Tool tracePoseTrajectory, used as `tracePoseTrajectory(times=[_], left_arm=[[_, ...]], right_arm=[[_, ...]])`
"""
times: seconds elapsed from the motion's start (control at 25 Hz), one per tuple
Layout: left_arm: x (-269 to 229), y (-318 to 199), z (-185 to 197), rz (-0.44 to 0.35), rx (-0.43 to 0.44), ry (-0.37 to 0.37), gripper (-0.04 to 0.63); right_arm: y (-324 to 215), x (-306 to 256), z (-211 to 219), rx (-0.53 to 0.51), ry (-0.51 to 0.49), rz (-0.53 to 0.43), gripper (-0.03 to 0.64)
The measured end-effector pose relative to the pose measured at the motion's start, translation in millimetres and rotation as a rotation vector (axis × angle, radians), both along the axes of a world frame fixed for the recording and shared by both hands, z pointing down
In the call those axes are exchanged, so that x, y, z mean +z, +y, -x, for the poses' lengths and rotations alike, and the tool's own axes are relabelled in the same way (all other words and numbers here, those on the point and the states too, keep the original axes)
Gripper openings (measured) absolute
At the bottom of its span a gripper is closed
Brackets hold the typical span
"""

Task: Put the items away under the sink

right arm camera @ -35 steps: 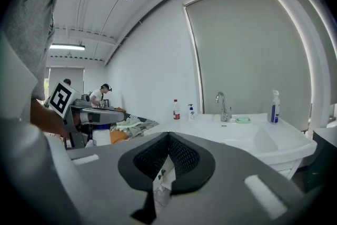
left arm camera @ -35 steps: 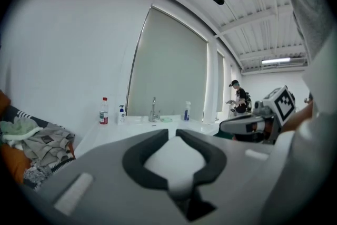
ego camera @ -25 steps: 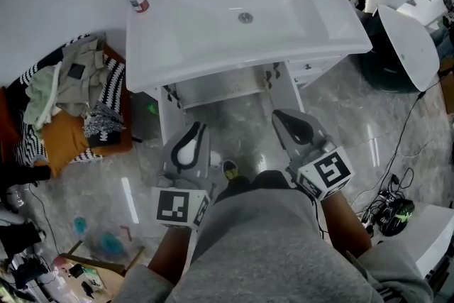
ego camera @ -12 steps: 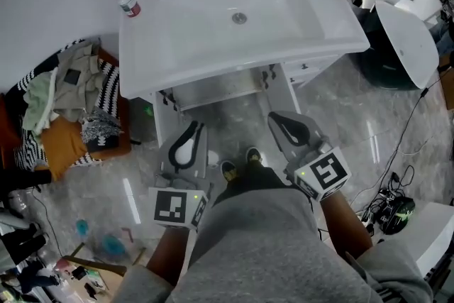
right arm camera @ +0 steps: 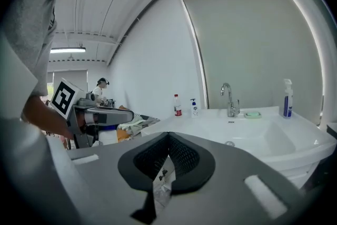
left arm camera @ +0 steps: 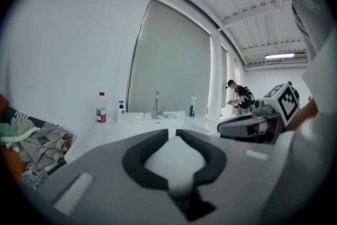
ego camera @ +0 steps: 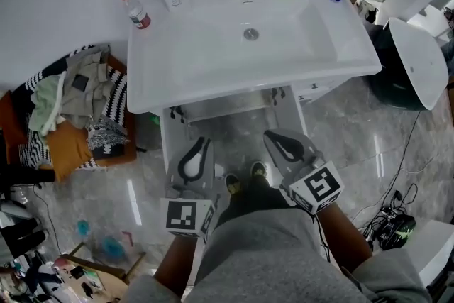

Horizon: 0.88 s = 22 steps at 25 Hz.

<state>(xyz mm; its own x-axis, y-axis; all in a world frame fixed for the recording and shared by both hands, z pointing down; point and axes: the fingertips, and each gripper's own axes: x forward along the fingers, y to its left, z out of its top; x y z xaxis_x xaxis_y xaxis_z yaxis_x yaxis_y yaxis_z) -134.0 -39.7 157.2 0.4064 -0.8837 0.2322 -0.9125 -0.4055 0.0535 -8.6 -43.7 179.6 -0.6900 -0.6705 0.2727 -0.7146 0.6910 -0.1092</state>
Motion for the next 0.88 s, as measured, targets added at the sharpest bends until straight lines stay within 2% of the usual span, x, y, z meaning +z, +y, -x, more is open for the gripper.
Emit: tracePoseTrajectory(times=[0.36,0.48,0.68,0.88], left_arm=[[41,-11,16,0.031,-0.008,0.021,0.052],[59,-16,21,0.042,-0.012,0.004,0.052],[90,-23,24,0.081,-0.036,0.0,0.052],[133,-39,13,0.108,-0.041,0.012,0.052]], right_arm=[[-5,38,32,-0.009,0.031,0.042,-0.006],[-9,48,41,-0.01,0.041,0.047,-0.006],[-20,71,47,-0.01,0.032,0.058,-0.006],[-38,118,44,-0.003,0.031,0.101,-0.006]])
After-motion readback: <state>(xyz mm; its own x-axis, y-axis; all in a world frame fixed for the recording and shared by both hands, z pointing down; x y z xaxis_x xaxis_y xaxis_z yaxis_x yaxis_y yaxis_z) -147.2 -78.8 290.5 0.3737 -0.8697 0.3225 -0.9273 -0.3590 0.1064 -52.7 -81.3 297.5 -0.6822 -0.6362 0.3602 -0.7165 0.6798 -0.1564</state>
